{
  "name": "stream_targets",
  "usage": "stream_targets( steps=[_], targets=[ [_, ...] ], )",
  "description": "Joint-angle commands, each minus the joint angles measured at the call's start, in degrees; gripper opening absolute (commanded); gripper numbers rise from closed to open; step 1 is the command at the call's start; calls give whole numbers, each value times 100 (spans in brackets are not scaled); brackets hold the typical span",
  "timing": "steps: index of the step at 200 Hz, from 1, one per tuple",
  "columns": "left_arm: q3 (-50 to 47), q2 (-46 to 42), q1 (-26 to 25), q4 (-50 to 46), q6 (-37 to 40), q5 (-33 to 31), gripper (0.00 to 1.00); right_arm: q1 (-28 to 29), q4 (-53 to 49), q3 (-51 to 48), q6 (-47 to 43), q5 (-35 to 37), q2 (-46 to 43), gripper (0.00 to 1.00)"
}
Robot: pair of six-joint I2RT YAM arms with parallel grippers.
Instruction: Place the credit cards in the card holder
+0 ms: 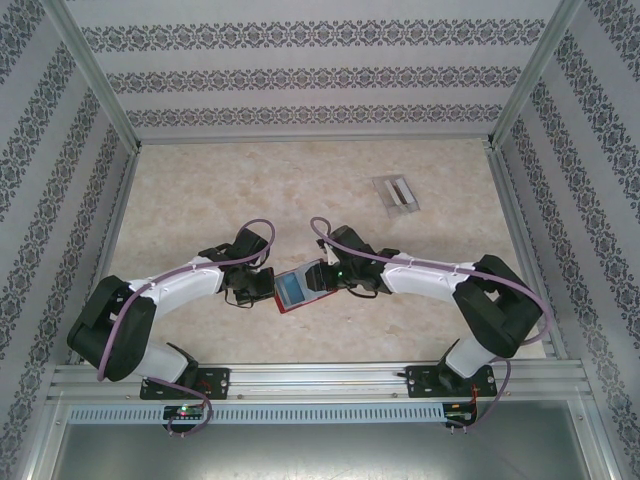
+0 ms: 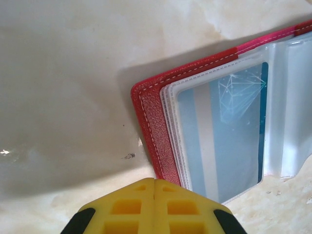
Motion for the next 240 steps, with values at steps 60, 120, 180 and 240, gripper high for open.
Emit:
stream_targets(
  steps=[60, 120, 180, 240],
  targets=[
    [18, -74, 24, -177, 102, -74, 0, 111, -462, 198, -76, 429, 724, 46],
    [-45, -39, 23, 9, 68, 28, 0, 151, 225, 440, 82, -853, 923, 40],
    [-85, -97, 36, 164, 4, 169, 0, 190, 1413, 721, 489, -2270, 1150, 24],
    [-119, -464, 230, -8, 21, 136, 0, 139, 824, 576, 268, -1647, 528, 37]
  ],
)
